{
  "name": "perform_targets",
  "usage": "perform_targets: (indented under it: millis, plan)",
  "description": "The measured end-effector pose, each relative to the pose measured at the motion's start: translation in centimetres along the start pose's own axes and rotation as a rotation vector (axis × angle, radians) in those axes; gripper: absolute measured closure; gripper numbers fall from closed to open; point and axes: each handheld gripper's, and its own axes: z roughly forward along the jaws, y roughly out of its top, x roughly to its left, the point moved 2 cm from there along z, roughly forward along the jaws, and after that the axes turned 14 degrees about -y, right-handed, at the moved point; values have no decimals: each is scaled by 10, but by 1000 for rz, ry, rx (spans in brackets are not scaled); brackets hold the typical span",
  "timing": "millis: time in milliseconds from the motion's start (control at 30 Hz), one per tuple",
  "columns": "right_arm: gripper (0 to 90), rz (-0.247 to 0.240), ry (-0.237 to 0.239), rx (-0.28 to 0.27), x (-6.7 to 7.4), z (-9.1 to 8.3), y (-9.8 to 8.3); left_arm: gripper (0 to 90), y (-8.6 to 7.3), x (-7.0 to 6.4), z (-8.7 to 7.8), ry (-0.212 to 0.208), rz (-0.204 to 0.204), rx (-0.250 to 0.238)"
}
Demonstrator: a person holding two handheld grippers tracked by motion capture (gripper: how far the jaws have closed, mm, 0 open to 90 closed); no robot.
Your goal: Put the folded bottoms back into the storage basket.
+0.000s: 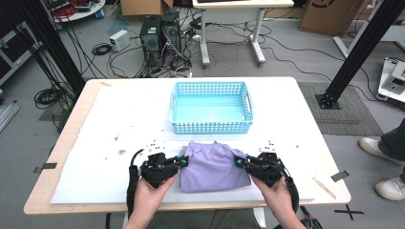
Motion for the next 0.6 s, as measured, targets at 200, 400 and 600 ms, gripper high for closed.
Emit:
perform_targets:
  millis: [200, 400, 600]
  plan:
    - [842, 20, 33, -32, 0, -11, 22, 862, 29, -7, -12, -22, 41, -37]
    - [845, 44, 40, -79, -8, -17, 57, 862, 65, -6, -16, -22, 74, -55]
    - [845, 30, -5, -116, -14, -14, 100, 862, 104, 5, -15, -2, 95, -78]
